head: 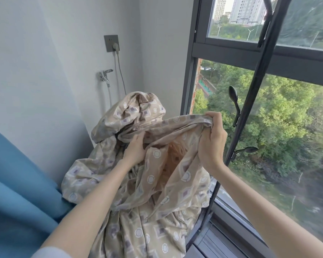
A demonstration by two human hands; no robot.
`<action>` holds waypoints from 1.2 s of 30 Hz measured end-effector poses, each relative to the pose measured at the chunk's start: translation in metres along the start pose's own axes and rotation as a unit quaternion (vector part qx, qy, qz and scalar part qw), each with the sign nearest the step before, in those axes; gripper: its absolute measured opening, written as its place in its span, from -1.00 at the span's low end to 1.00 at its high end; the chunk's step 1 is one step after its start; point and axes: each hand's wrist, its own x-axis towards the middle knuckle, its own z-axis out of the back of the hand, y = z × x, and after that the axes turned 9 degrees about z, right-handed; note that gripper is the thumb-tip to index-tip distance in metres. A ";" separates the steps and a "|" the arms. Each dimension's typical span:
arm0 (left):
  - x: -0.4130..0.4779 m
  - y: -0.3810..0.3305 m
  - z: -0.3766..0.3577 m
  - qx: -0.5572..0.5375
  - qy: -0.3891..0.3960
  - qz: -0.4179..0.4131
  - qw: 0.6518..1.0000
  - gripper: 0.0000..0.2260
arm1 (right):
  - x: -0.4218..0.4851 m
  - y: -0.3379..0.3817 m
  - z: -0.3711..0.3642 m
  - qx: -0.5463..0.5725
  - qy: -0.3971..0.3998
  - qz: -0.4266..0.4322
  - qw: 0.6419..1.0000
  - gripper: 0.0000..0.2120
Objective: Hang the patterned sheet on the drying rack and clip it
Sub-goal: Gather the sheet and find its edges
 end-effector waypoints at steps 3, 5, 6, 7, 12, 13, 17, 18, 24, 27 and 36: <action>-0.004 -0.010 0.000 -0.024 -0.052 -0.022 0.998 -0.65 | -0.001 0.001 0.003 -0.002 -0.030 0.020 0.999 -0.69; -0.006 -0.015 0.003 -0.070 -0.060 -0.041 0.995 -0.74 | 0.000 0.001 0.007 -0.014 -0.033 0.031 0.999 -0.70; -0.007 -0.018 0.006 -0.089 -0.076 -0.044 0.992 -0.75 | 0.000 -0.001 0.009 -0.018 -0.028 0.027 0.999 -0.72; -0.008 -0.021 0.010 -0.101 -0.100 -0.043 0.989 -0.77 | 0.002 -0.003 0.012 -0.022 -0.019 0.013 0.999 -0.73; -0.018 -0.058 0.059 -0.114 -0.211 -0.039 0.970 -0.81 | 0.008 -0.019 0.012 -0.183 0.123 -0.022 0.975 -0.63; -0.019 -0.066 0.068 -0.112 -0.212 -0.055 0.969 -0.82 | 0.009 -0.021 0.010 -0.231 0.178 -0.020 0.956 -0.53; -0.032 -0.086 0.091 -0.159 -0.185 -0.109 0.964 -0.84 | 0.000 -0.015 0.004 -0.247 0.418 0.017 0.874 -0.35; -0.036 -0.090 0.095 -0.186 -0.173 -0.117 0.960 -0.82 | -0.004 -0.014 0.002 -0.205 0.469 0.007 0.859 -0.33; -0.058 -0.112 0.100 -0.266 -0.097 -0.140 0.949 -0.74 | -0.004 -0.005 -0.005 0.091 0.449 -0.183 0.870 -0.28; -0.065 -0.126 0.100 -0.282 -0.055 -0.145 0.947 -0.80 | -0.003 0.001 -0.015 0.054 0.352 -0.143 0.923 -0.45; -0.076 -0.151 0.118 -0.353 -0.031 -0.157 0.922 -0.80 | 0.018 0.017 0.001 0.178 0.345 -0.184 0.903 -0.71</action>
